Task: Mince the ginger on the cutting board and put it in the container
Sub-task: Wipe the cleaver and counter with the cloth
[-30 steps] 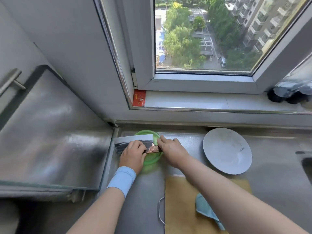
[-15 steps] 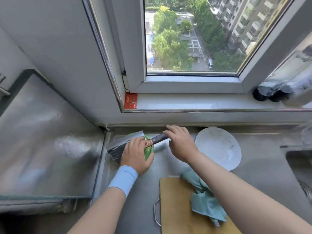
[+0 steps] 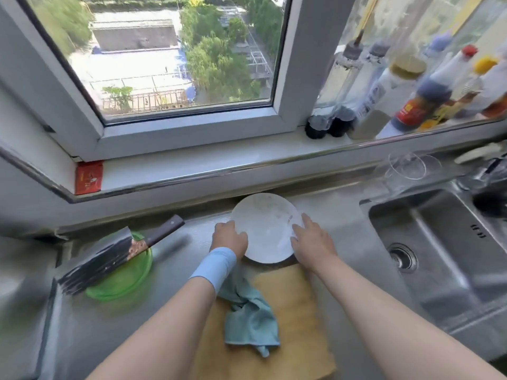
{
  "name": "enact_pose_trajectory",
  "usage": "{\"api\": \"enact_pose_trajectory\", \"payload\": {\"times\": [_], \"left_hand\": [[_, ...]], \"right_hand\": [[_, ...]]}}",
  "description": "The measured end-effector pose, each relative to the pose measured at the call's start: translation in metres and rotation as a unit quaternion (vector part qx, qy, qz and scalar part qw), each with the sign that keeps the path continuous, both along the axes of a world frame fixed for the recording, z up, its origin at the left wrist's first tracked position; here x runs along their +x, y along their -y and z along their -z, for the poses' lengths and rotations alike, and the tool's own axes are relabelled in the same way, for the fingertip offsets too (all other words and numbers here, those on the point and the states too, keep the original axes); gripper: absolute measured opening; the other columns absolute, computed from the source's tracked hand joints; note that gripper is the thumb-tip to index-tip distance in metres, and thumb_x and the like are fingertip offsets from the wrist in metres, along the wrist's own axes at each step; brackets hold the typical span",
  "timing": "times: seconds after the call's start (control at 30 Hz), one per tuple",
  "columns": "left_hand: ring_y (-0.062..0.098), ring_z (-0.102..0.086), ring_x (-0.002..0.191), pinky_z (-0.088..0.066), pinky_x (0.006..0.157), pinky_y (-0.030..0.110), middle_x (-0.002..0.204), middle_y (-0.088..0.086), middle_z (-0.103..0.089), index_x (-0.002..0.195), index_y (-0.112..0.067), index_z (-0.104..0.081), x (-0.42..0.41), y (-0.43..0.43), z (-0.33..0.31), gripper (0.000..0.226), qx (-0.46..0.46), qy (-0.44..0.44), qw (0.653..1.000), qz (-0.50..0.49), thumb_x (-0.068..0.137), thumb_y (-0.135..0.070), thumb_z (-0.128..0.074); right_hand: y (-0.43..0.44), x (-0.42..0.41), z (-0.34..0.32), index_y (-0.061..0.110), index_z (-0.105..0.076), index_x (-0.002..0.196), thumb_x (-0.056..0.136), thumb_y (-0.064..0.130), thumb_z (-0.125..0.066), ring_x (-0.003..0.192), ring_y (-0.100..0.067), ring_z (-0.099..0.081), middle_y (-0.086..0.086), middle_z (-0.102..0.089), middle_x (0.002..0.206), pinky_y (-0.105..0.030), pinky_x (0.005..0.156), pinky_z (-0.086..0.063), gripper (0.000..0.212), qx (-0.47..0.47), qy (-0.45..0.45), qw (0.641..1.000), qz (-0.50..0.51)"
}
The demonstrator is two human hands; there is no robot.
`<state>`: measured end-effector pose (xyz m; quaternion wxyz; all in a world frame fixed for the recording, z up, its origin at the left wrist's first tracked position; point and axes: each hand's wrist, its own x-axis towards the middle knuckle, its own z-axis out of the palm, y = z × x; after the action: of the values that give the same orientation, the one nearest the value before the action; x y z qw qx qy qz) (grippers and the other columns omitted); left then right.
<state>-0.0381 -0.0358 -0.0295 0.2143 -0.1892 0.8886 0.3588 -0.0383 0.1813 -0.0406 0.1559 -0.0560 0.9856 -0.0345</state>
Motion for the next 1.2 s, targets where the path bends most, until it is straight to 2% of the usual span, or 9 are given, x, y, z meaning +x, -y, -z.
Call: {"api": "enact_pose_trajectory", "payload": {"times": [0.2, 0.33, 0.5, 0.57, 0.67, 0.8, 1.0, 1.1, 1.2], "left_hand": [[0.027, -0.064, 0.105, -0.051, 0.095, 0.037, 0.117, -0.001, -0.066, 0.121, -0.024, -0.063, -0.018, -0.062, 0.014, 0.041, 0.103, 0.018, 0.992, -0.072, 0.083, -0.027, -0.046], [0.022, -0.069, 0.098, -0.054, 0.094, 0.042, 0.118, -0.004, -0.066, 0.12, -0.031, -0.059, -0.037, -0.11, 0.027, 0.051, 0.199, 0.006, 0.975, -0.093, 0.071, -0.034, -0.047], [0.022, -0.067, 0.104, -0.051, 0.1, 0.044, 0.122, -0.001, -0.065, 0.139, -0.028, -0.047, -0.05, -0.141, 0.016, 0.053, 0.244, 0.014, 0.966, -0.084, 0.087, -0.022, -0.053], [0.02, -0.059, 0.118, -0.045, 0.106, 0.043, 0.131, -0.005, -0.059, 0.142, -0.025, -0.047, -0.045, -0.139, 0.008, 0.049, 0.193, -0.014, 0.979, -0.061, 0.094, -0.017, -0.048], [0.015, -0.06, 0.115, -0.045, 0.101, 0.032, 0.13, -0.009, -0.062, 0.134, -0.028, -0.055, -0.021, -0.119, -0.001, 0.045, 0.141, -0.059, 0.988, -0.033, 0.096, -0.008, -0.039], [0.01, -0.059, 0.105, -0.048, 0.086, 0.021, 0.112, -0.014, -0.064, 0.105, -0.035, -0.065, 0.03, -0.07, -0.011, 0.053, 0.034, -0.073, 0.995, 0.065, 0.091, 0.005, -0.033], [0.016, -0.054, 0.107, -0.045, 0.094, 0.034, 0.112, -0.006, -0.062, 0.111, -0.025, -0.069, 0.108, 0.018, 0.0, 0.041, -0.059, -0.074, 0.97, 0.226, 0.077, -0.028, -0.046], [0.019, -0.056, 0.1, -0.047, 0.087, 0.035, 0.11, -0.004, -0.063, 0.111, -0.025, -0.07, 0.131, 0.04, 0.014, 0.035, -0.07, -0.142, 0.946, 0.282, 0.078, -0.034, -0.06], [0.026, -0.057, 0.089, -0.048, 0.079, 0.037, 0.097, 0.001, -0.063, 0.089, -0.017, -0.068, 0.133, 0.056, 0.02, 0.011, -0.056, -0.171, 0.951, 0.252, 0.08, -0.021, -0.063]], "right_hand": [[-0.077, -0.02, 0.007, 0.006, -0.053, 0.125, 0.091, 0.0, -0.042, 0.106, -0.036, -0.059, -0.014, -0.027, 0.156, -0.04, 0.087, -0.051, 0.036, -0.064, 0.022, 0.993, 0.094], [-0.124, -0.042, 0.004, 0.001, -0.044, 0.134, 0.088, -0.005, -0.042, 0.12, -0.039, -0.051, -0.014, -0.02, 0.16, -0.042, 0.096, -0.048, 0.047, -0.09, 0.026, 0.985, 0.143], [-0.151, -0.057, -0.006, 0.011, -0.013, 0.158, 0.092, 0.003, -0.042, 0.153, -0.033, -0.004, -0.013, 0.009, 0.166, -0.045, 0.123, -0.015, 0.073, -0.069, 0.09, 0.986, 0.121], [-0.142, -0.05, -0.011, 0.016, -0.019, 0.157, 0.091, 0.011, -0.045, 0.153, -0.031, 0.006, -0.013, 0.005, 0.166, -0.049, 0.122, -0.007, 0.071, -0.02, 0.043, 0.996, 0.073], [-0.101, -0.026, -0.015, 0.019, -0.046, 0.145, 0.093, 0.015, -0.049, 0.144, -0.03, -0.027, -0.01, -0.033, 0.155, -0.041, 0.115, -0.024, 0.052, -0.104, -0.031, 0.994, -0.004], [-0.025, 0.013, -0.019, 0.023, -0.07, 0.117, 0.091, 0.014, -0.05, 0.114, -0.022, -0.06, 0.001, -0.068, 0.121, -0.037, 0.098, -0.047, 0.034, -0.23, 0.062, 0.969, -0.071], [0.057, 0.061, -0.025, 0.027, -0.066, 0.107, 0.076, 0.058, -0.062, 0.094, -0.019, -0.063, 0.004, -0.07, 0.101, -0.032, 0.073, -0.046, 0.044, -0.148, 0.196, 0.957, -0.152], [0.078, 0.069, -0.022, 0.021, -0.062, 0.107, 0.081, 0.039, -0.07, 0.097, -0.023, -0.062, -0.002, -0.068, 0.103, -0.029, 0.07, -0.038, 0.033, -0.112, 0.207, 0.958, -0.164], [0.087, 0.068, -0.026, 0.022, -0.062, 0.08, 0.092, 0.034, -0.062, 0.082, -0.018, -0.057, 0.001, -0.064, 0.083, -0.028, 0.062, -0.035, 0.016, -0.165, 0.234, 0.949, -0.134]]}}
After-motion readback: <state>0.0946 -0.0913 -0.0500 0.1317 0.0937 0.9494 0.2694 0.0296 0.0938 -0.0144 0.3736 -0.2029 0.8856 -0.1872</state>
